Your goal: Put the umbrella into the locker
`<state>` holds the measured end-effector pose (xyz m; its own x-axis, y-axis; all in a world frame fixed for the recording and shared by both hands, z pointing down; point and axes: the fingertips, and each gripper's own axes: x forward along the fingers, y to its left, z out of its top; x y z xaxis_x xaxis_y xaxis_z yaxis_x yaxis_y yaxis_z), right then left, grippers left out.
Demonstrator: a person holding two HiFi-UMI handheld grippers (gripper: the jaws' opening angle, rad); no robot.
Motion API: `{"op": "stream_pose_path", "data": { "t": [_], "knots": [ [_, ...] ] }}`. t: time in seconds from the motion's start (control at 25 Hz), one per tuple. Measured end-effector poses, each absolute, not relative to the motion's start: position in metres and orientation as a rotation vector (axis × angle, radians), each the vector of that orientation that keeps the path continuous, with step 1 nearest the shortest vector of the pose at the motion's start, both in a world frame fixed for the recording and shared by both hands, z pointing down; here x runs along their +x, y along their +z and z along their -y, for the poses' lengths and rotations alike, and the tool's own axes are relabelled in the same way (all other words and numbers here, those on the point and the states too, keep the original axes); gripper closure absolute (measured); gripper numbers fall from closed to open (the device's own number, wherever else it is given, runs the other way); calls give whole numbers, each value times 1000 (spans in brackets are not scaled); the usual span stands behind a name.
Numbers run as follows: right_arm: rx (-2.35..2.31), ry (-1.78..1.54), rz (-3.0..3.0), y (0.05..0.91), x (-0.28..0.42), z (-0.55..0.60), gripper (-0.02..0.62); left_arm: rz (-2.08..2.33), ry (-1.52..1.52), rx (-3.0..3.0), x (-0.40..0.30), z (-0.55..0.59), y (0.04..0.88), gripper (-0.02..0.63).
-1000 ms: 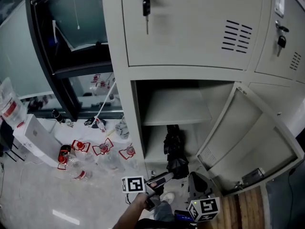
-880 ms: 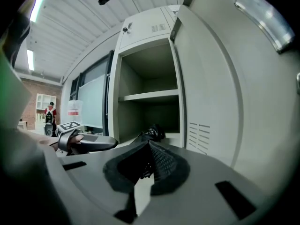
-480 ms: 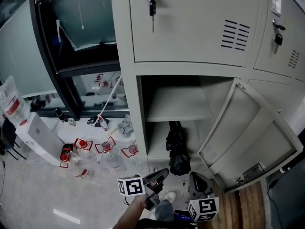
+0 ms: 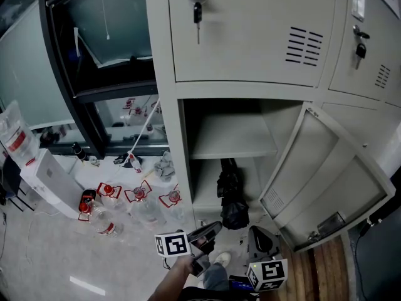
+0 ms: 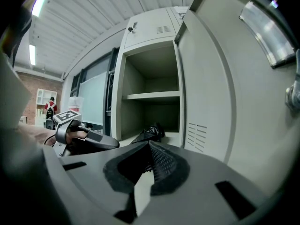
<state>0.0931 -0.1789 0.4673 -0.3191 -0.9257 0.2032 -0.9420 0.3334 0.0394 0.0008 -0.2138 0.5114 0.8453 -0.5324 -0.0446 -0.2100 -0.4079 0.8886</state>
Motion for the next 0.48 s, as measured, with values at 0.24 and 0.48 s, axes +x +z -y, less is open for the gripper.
{"op": "stream_pose_path", "data": {
  "t": [0.24, 0.48],
  "knots": [
    [1707, 125, 2408, 466, 94, 179, 595, 561, -394, 2001, 1, 215, 510, 589],
    [1703, 126, 2407, 467, 95, 180, 595, 555, -393, 1986, 2, 215, 512, 589]
  ]
}}
